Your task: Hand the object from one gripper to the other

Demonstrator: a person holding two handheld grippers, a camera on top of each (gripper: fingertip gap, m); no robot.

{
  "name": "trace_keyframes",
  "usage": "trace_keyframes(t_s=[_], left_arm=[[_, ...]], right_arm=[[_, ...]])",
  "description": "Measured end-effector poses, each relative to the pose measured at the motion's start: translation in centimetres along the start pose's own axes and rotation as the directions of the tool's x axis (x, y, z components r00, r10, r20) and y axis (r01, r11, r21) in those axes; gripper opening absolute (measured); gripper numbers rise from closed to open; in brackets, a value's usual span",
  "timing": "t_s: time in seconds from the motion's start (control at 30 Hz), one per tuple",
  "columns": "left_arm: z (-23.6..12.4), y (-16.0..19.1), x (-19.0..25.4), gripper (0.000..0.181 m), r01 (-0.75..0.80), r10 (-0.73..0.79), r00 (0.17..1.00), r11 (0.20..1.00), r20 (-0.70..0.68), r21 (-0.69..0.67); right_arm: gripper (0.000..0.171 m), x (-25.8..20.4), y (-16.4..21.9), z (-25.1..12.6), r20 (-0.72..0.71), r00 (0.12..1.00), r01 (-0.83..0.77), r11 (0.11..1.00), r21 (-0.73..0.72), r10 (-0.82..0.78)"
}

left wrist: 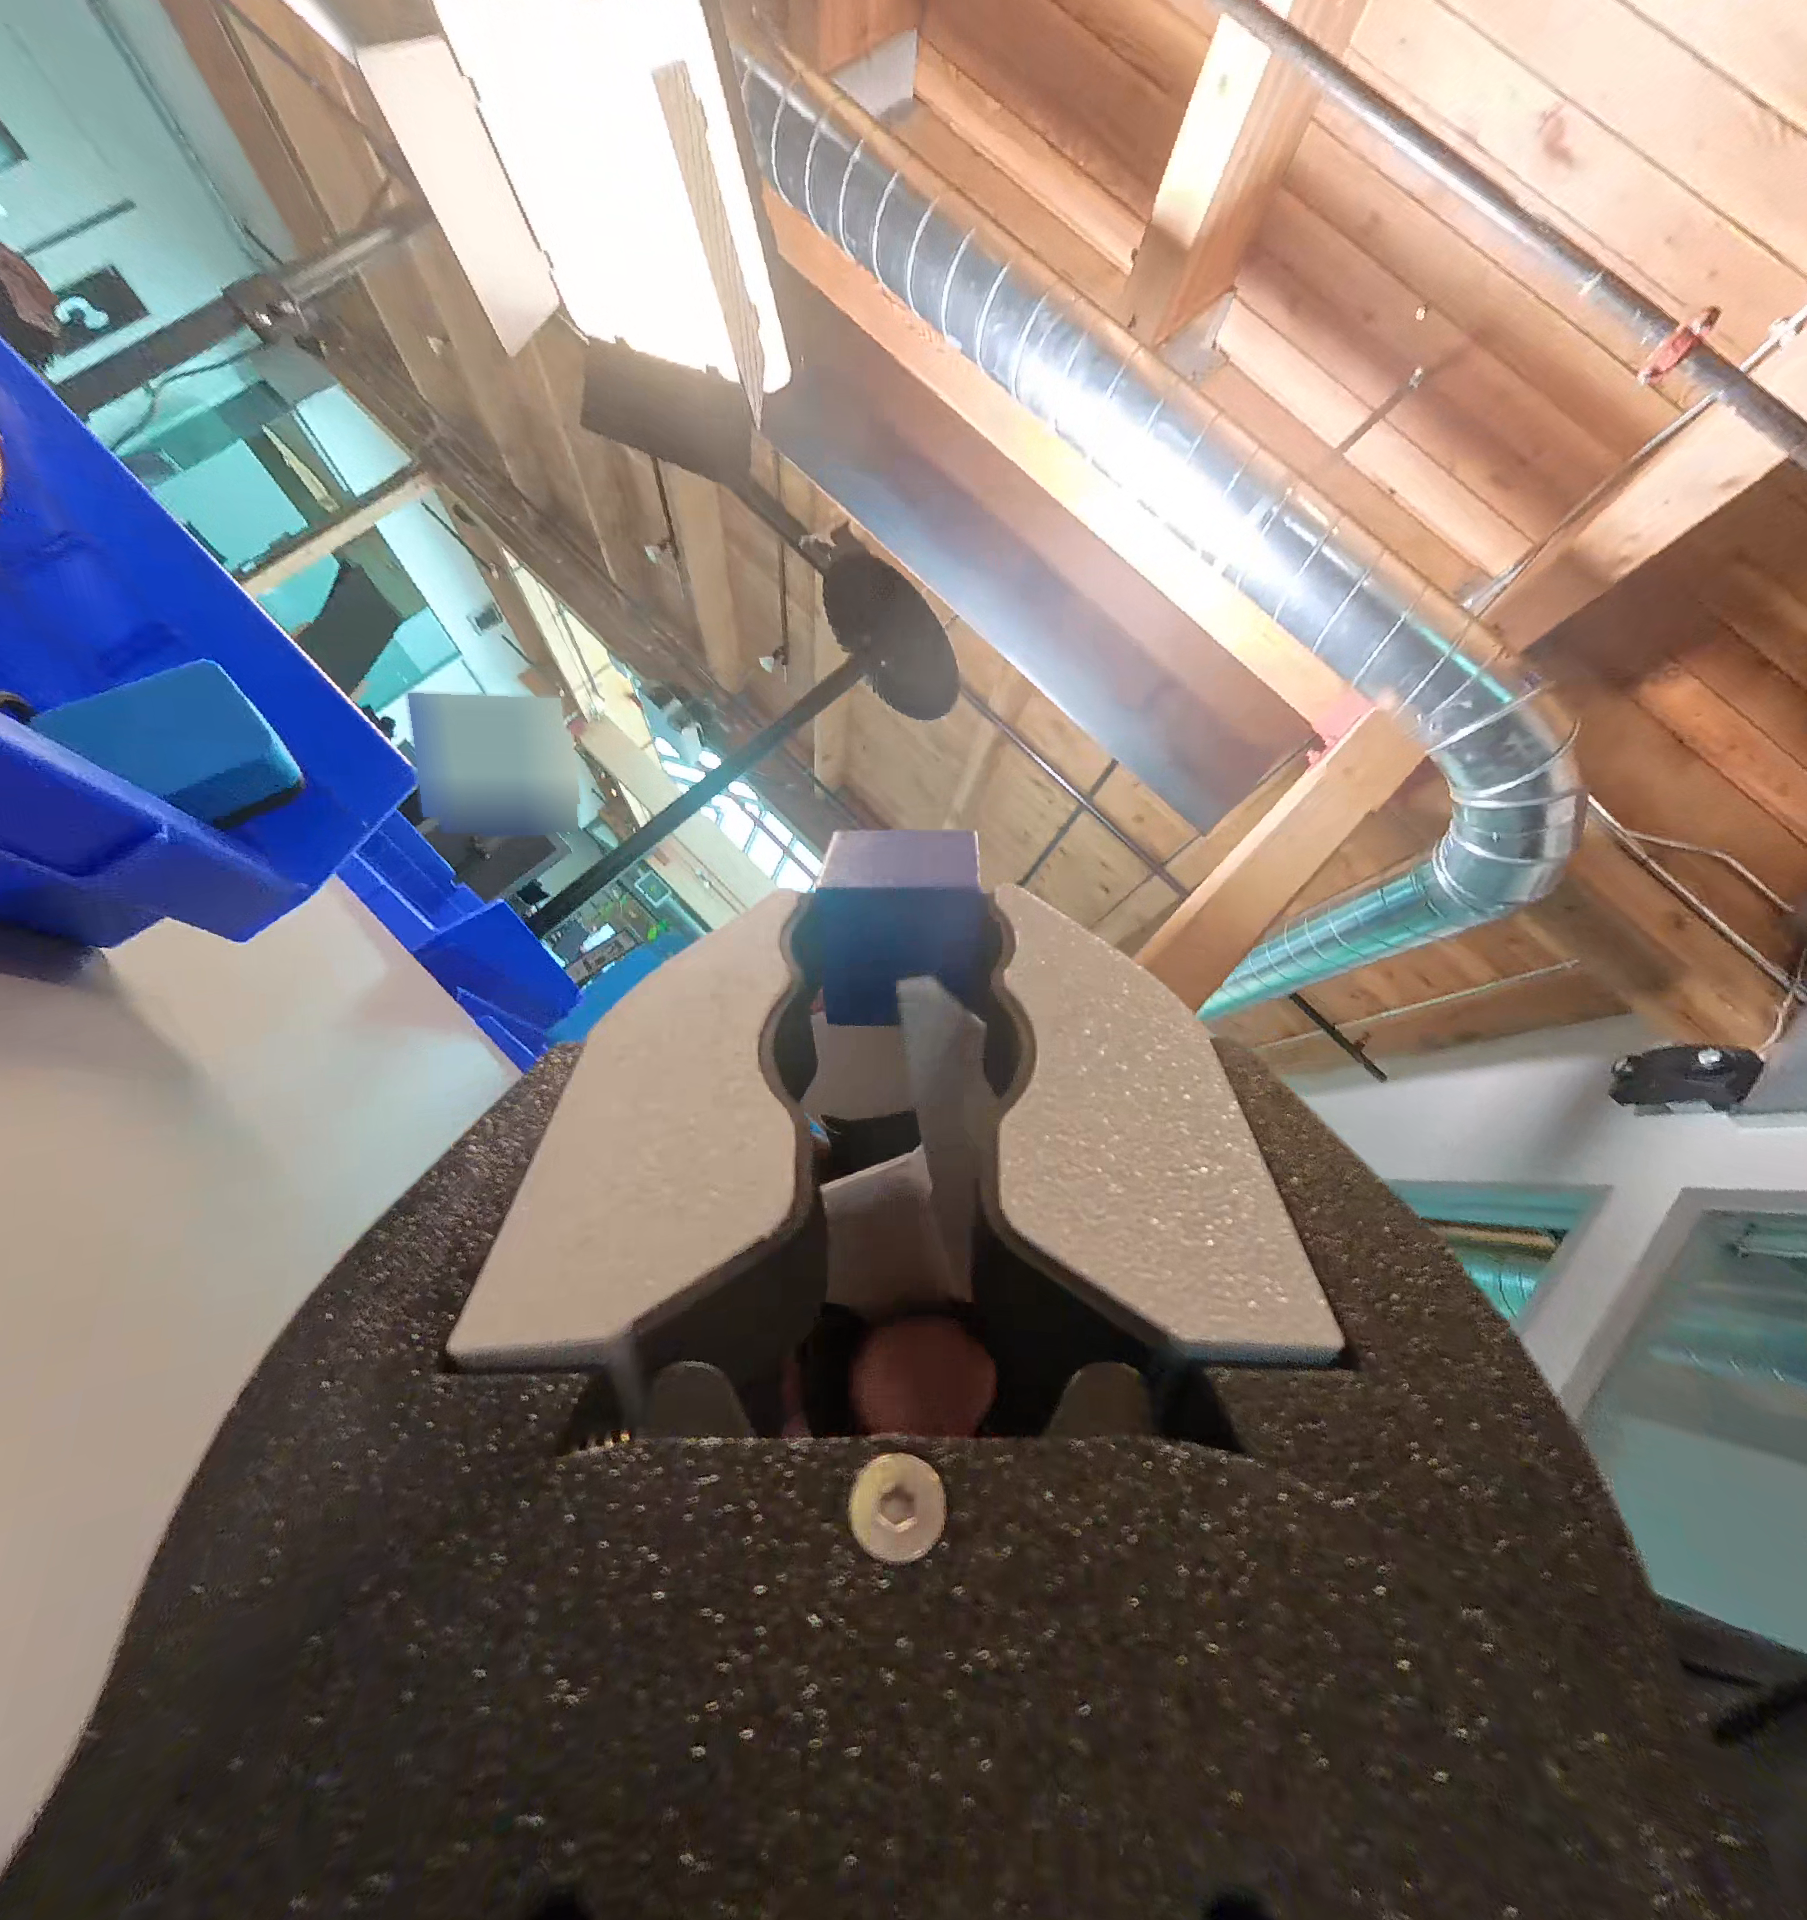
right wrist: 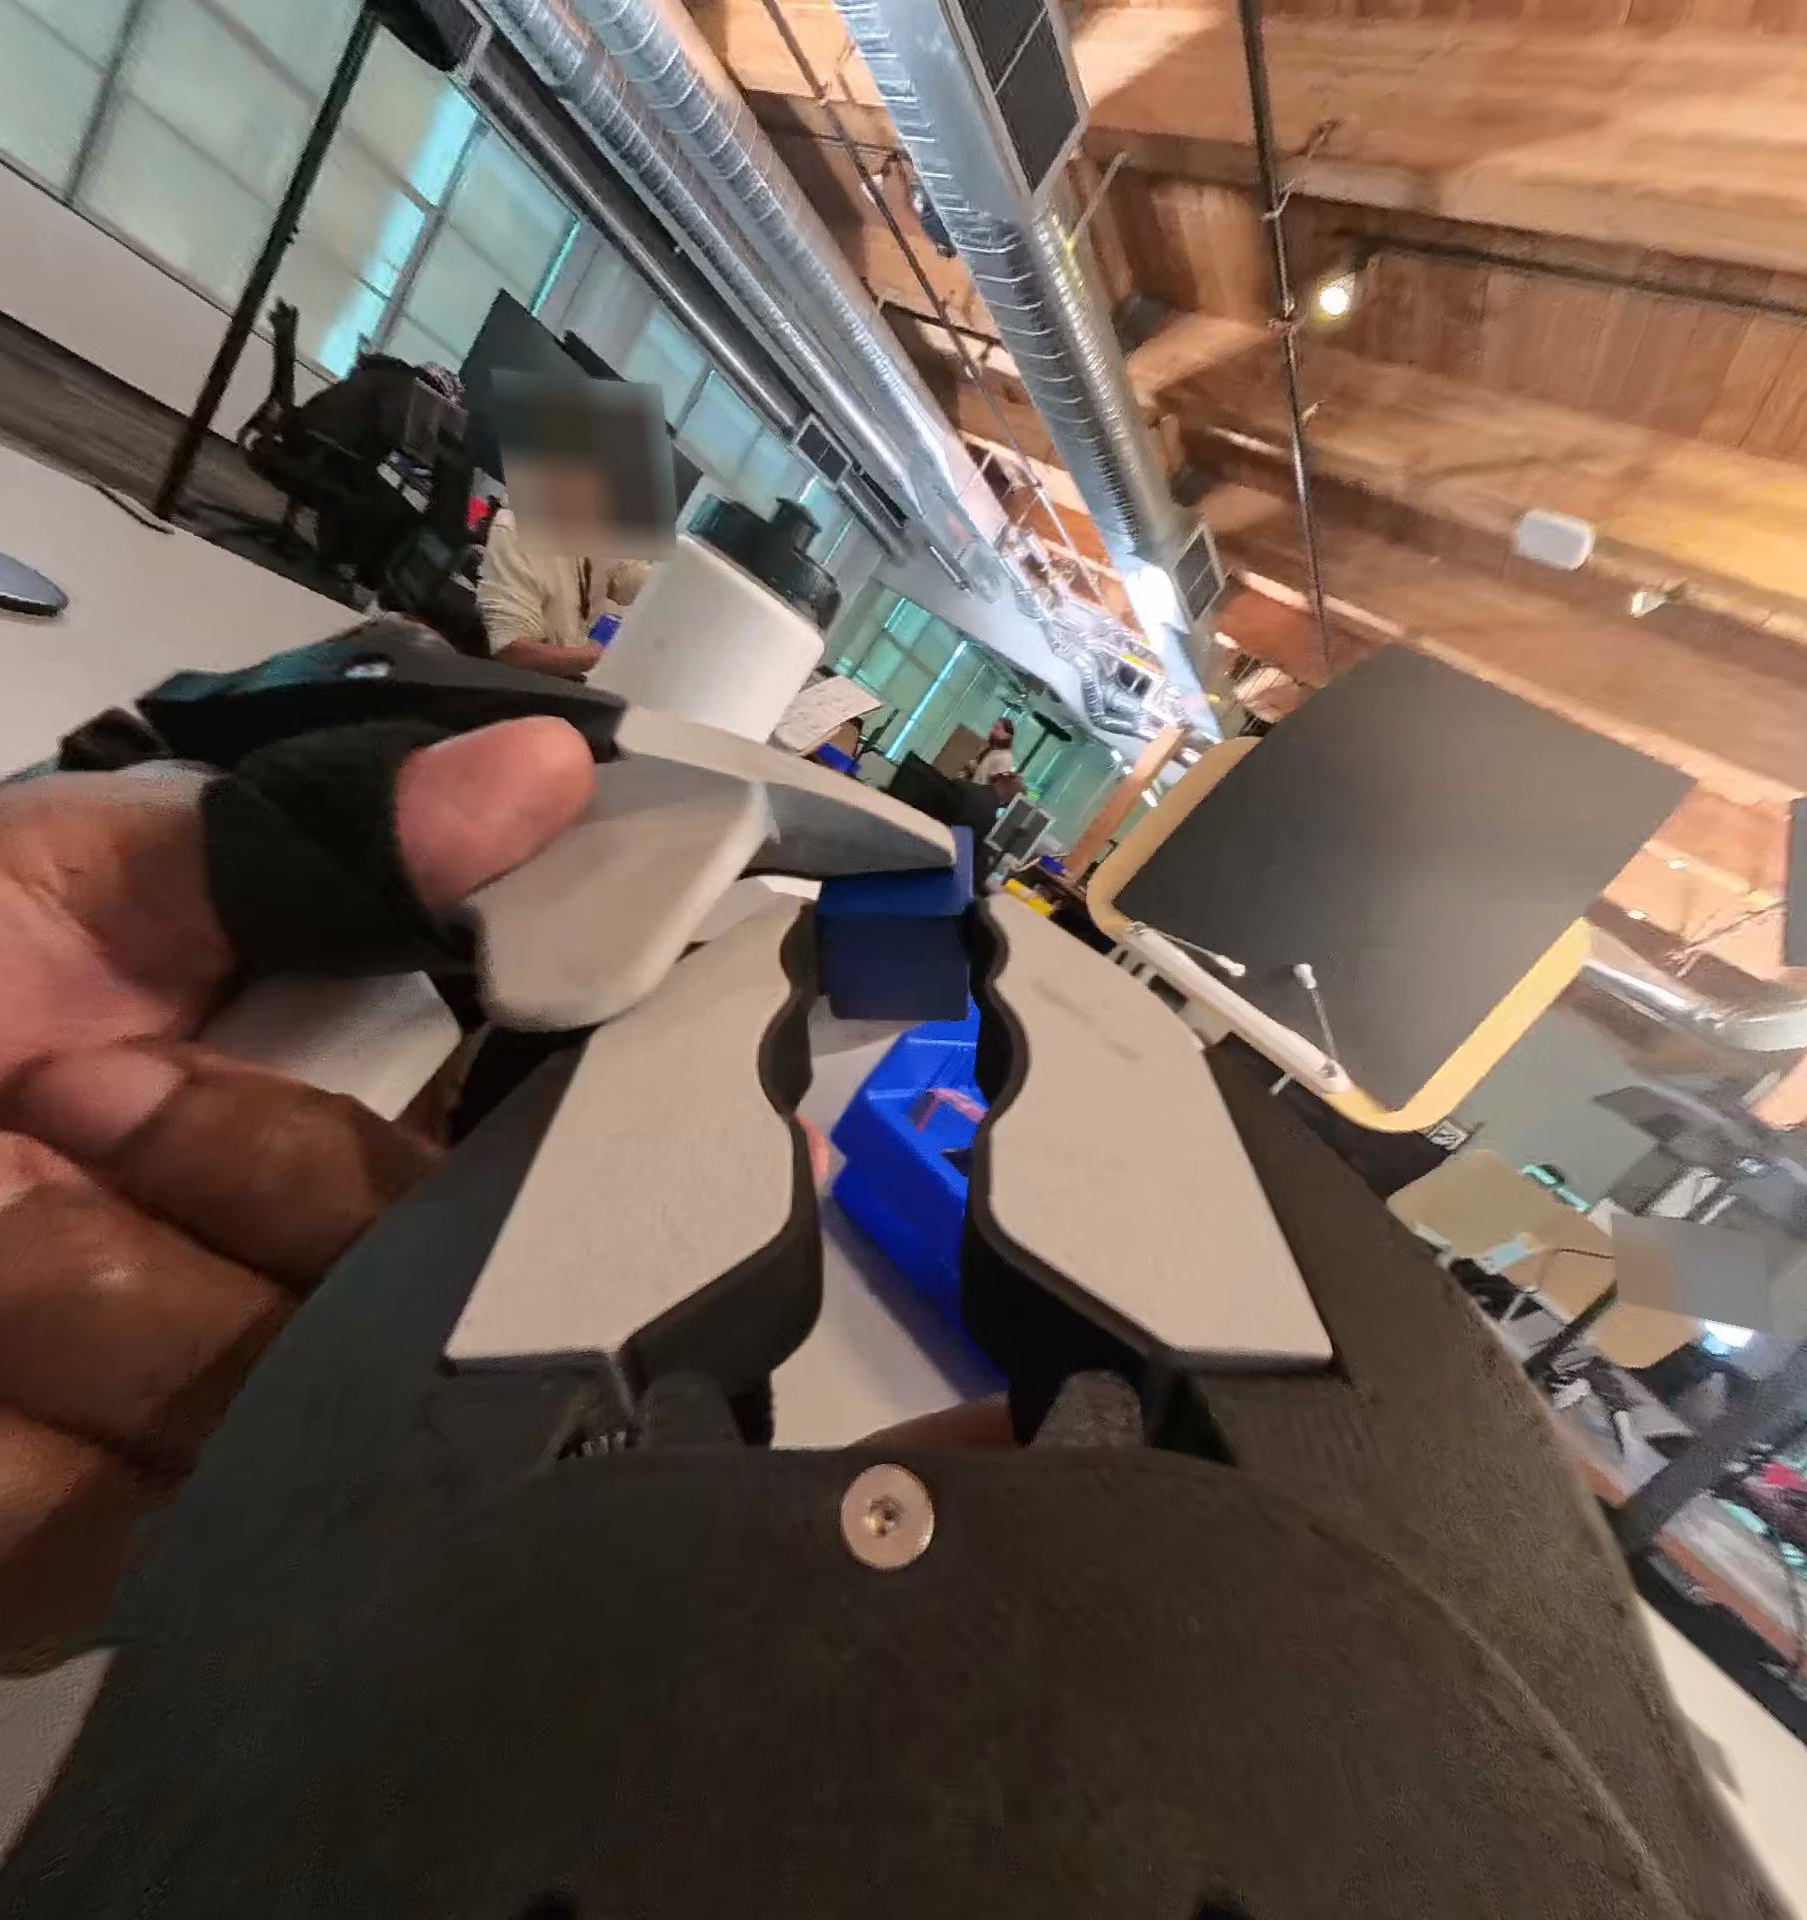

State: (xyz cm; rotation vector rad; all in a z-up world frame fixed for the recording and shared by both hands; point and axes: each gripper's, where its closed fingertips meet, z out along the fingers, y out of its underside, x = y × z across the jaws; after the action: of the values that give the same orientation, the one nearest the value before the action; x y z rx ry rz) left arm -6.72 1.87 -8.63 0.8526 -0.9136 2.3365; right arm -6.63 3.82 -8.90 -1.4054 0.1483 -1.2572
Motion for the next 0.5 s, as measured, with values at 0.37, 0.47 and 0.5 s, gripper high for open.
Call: trace_keyframes(t_s=[0.37, 0.47, 0.5], left_arm=[[-0.3, -1.0, -0.2, 0.050, -0.704, 0.768, 0.633, 0.625, 0.102, -0.337], [-0.7, -0.9, -0.8, 0.050, -0.764, 0.893, 0.438, 0.430, 0.103, -0.481], [-0.9, -0.8, -1.1, 0.050, -0.762, 0.917, 0.387, 0.378, 0.098, -0.526]], right_arm=[[0.028, 1.6, 0.9, -0.1, -0.030, 1.000, -0.012, 0.999, -0.045, 0.011], [0.027, 1.1, 1.6, 0.2, -0.044, 0.992, 0.114, 0.989, -0.093, -0.118], [0.027, 0.8, 1.6, 0.3, -0.044, 0.987, 0.152, 0.983, -0.100, -0.157]])
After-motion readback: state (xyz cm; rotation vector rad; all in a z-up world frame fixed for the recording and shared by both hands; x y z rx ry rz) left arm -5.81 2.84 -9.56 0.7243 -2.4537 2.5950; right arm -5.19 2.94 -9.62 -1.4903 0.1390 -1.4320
